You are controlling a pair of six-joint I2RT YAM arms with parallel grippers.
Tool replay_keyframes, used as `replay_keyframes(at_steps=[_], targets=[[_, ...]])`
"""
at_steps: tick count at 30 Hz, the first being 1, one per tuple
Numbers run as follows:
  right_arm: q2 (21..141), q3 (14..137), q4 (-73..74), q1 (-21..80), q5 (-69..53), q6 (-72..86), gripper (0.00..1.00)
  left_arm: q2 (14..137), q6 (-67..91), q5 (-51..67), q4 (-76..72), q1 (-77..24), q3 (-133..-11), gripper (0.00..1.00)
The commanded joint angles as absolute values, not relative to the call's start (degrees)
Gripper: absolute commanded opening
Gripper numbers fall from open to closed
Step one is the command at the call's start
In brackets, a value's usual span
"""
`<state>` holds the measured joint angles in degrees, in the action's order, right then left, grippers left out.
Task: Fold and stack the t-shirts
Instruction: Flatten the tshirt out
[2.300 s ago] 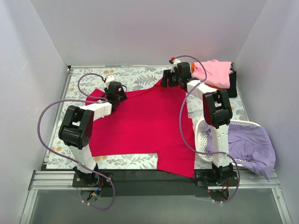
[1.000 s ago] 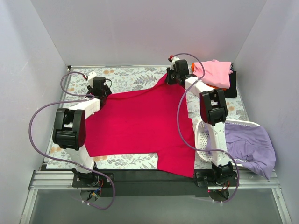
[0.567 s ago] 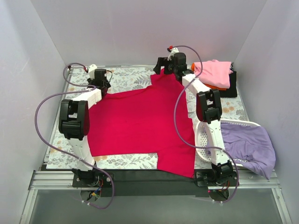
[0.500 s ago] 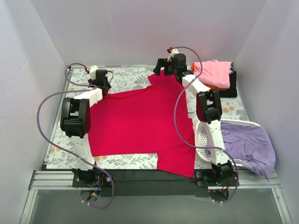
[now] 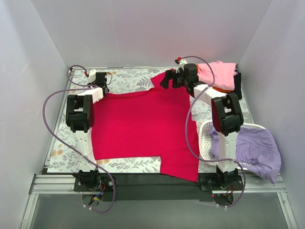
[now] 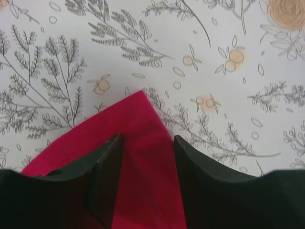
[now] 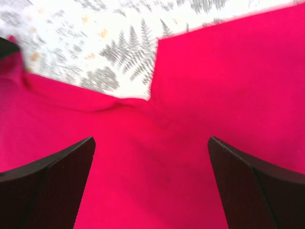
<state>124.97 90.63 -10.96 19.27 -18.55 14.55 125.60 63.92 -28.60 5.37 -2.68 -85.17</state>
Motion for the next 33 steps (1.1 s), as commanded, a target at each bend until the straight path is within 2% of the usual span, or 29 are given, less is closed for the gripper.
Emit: replay_keyframes(at_steps=[1,2,4,6,9,12,14,24,27,33], targets=[[116.5,85.5,-17.7,19.9,-20.4,13.0,0.92,128.1,64.0,-29.5,5.4,-0.4,-89.1,0.43],[115.5,84.4,-17.8,19.9,-20.3,13.0,0.92,128.7,64.2,-29.4,5.3,-0.1,-89.6,0.42],[112.6,81.1,-18.2,19.9,-20.0,12.9,0.92,130.1,64.4,-28.9,5.2,-0.1,-90.3,0.32],[110.9,79.3,-18.7,20.0,-19.9,12.7,0.92,131.3,64.2,-29.1,5.7,1.8,-92.0,0.25],[108.2,76.1,-18.8,20.0,-20.2,12.2,0.92,132.6,64.2,-30.1,5.7,2.3,-93.3,0.24],[105.9,73.2,-18.7,20.0,-19.9,11.8,0.93,133.6,64.2,-29.1,5.8,3.2,-95.5,0.30],[104.5,70.9,-18.8,20.1,-19.4,11.4,0.92,134.5,63.9,-29.2,6.7,3.7,-96.9,0.39],[93.8,58.8,-17.1,20.7,-11.0,10.5,0.93,128.9,59.7,-28.3,5.1,3.1,-100.9,0.47],[90.6,54.8,-15.8,21.8,-6.8,10.3,0.93,123.5,58.8,-29.9,4.1,1.7,-98.6,0.48],[91.5,54.1,-12.7,22.4,-0.3,10.2,0.93,109.4,59.2,-28.2,1.7,-3.2,-84.6,0.48]])
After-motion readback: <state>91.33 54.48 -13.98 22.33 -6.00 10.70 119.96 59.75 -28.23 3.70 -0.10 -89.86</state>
